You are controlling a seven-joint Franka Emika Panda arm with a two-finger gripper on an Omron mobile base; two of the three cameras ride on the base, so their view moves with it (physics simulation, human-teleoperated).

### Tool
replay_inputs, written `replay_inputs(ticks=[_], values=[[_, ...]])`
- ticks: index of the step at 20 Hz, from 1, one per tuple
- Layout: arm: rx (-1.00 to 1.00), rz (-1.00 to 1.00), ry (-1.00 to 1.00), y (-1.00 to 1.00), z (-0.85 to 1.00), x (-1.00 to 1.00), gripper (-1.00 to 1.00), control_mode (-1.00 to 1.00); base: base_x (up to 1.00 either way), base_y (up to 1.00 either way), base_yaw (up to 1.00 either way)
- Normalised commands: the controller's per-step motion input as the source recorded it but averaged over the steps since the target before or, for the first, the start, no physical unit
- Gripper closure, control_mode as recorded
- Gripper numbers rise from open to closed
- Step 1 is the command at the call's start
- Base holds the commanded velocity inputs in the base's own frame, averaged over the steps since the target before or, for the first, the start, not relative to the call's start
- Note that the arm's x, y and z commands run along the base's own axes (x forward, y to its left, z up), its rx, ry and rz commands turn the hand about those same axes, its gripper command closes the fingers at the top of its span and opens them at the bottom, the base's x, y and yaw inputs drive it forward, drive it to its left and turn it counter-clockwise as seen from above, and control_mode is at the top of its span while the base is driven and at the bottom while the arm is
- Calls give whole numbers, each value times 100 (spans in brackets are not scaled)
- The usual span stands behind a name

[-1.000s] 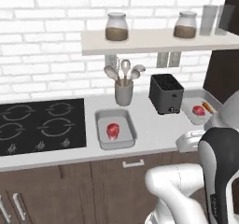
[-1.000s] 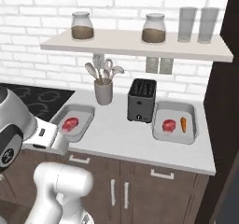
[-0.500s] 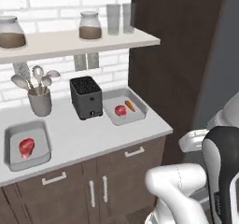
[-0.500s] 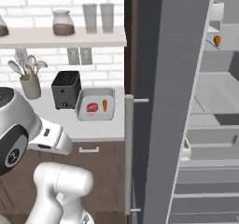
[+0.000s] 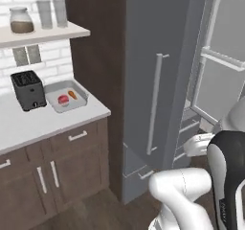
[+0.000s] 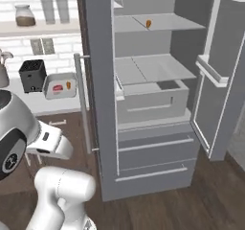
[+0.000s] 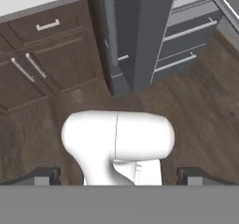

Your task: Place one carrot and one steak in each tupperware on the nearby counter, to pack two identical lunches.

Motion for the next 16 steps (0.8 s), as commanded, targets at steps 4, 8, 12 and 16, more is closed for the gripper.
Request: replay_inputs(ticks=[4,8,12,16], values=[[0,0,0,0,0,0,-100,100,-32,-92,-43],[0,0,0,0,0,0,-100,100,-2,-85,-48],[0,0,0,0,0,0,-100,100,-1,-84,-47],[0,0,0,0,0,0,-100,100,2,-69,-38]])
